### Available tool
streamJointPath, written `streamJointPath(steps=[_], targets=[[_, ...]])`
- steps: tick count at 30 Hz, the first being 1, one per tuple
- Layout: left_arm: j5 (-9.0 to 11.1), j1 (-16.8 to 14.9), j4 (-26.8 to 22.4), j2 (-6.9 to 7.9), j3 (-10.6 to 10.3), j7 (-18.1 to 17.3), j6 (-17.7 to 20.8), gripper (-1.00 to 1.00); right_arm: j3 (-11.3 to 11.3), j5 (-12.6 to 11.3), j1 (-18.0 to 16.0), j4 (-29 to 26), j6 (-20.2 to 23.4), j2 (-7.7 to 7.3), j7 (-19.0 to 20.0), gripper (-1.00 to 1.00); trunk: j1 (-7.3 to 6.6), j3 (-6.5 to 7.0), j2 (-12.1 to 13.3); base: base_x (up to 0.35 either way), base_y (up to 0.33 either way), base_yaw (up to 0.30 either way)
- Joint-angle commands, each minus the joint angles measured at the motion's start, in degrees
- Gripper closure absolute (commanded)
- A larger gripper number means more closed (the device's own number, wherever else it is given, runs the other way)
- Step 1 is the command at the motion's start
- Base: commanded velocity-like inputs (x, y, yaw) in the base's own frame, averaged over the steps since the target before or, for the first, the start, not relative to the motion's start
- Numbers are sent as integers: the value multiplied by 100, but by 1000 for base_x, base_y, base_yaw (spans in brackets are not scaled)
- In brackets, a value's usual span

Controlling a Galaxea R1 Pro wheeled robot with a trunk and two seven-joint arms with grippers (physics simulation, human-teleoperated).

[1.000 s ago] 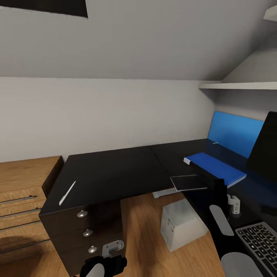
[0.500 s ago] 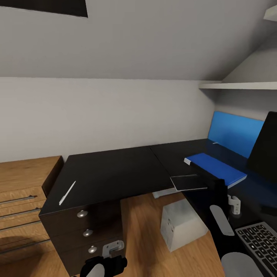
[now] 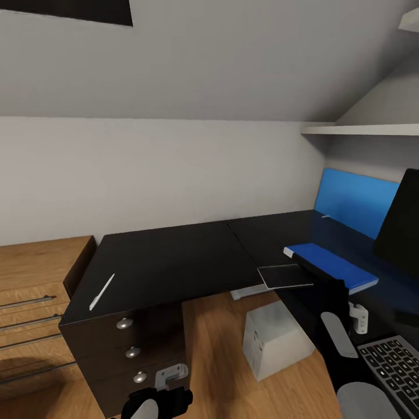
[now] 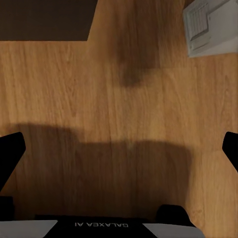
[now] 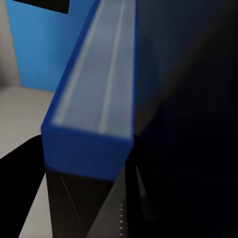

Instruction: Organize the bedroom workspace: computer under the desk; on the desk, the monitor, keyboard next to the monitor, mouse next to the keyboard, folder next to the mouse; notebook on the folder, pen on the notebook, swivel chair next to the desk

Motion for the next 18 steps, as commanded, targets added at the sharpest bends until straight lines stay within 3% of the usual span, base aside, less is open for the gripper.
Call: streamJointPath(steps=[1, 18], targets=[[42, -4, -8, 5, -14, 45, 1, -100, 3, -18, -3, -7, -18, -8, -32, 100, 0, -6, -3, 0, 0, 0], [57, -7, -8, 5, -14, 44, 1, -100, -5, -28, -3, -29, -18, -12, -21, 100, 0, -15, -3, 0, 0, -26]])
